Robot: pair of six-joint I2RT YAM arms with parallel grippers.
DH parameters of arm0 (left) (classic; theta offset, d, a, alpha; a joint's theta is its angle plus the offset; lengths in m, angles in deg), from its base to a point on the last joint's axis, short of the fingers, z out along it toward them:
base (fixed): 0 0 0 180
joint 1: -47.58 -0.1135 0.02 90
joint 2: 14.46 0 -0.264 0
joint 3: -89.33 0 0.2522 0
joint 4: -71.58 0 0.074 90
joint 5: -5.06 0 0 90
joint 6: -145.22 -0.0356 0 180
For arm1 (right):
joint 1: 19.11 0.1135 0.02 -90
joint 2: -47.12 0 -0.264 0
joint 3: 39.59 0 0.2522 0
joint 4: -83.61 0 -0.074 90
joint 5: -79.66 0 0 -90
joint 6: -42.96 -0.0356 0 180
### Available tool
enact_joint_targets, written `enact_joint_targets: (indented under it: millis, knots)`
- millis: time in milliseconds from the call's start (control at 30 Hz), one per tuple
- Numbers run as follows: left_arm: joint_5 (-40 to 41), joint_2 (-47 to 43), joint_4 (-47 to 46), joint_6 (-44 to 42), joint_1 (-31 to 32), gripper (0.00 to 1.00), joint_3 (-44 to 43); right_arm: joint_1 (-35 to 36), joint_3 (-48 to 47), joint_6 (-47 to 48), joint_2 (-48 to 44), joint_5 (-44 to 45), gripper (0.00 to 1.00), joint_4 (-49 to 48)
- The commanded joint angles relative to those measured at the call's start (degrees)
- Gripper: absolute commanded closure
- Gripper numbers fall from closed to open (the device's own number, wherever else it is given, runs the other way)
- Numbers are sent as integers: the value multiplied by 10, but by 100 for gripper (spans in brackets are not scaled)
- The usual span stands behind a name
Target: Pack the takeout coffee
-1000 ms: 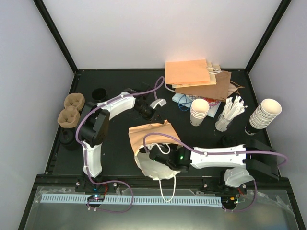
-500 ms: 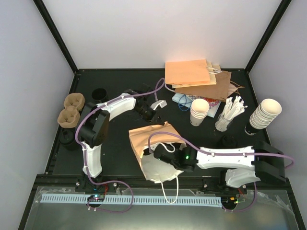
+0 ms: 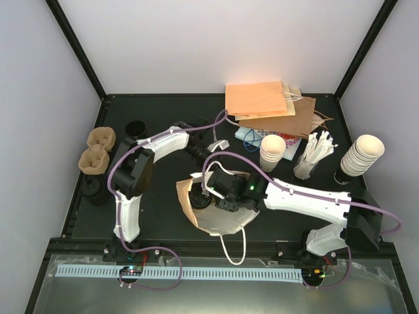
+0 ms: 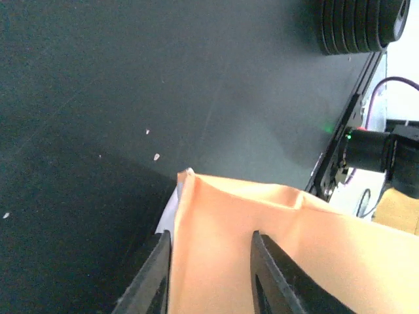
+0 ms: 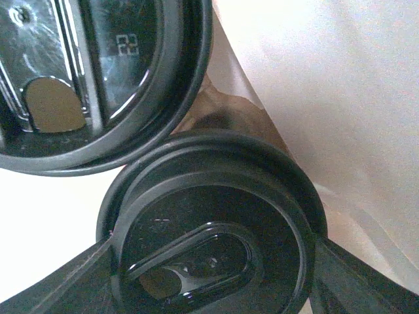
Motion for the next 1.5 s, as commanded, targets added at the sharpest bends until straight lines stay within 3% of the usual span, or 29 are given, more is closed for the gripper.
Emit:
enact_joint_targets:
  millis: [0,133,367,567,767,900,1033,1233,1333,1467]
  knots:
    - [-50,17,55,13,0,55,-57,-33,-49,9,48,-62,68,111]
    - [-20,27,61,34,-43,39,-111,-48,-86,35,87,-86,68,148]
    - [33,-4,42,89,-138,25,-179,-88,-168,51,166,-152,66,200]
    - [38,-94,-82,153,-230,25,-92,-160,-310,38,302,-212,68,263]
    - [55,-190,-107,153,-250,25,-13,-169,-404,28,387,-199,69,285]
    - [80,-257,-111,149,-252,25,30,-168,-391,13,384,-182,69,271]
    - [87,-336,-112,135,-253,25,69,-168,-317,12,337,-179,68,229]
    - [27,-454,-139,99,-245,26,146,-161,-209,22,277,-167,69,163]
    - [-7,-484,-152,66,-228,27,177,-159,-190,33,272,-157,69,144]
    - [6,-485,-138,6,-206,28,188,-157,-176,63,265,-150,69,109]
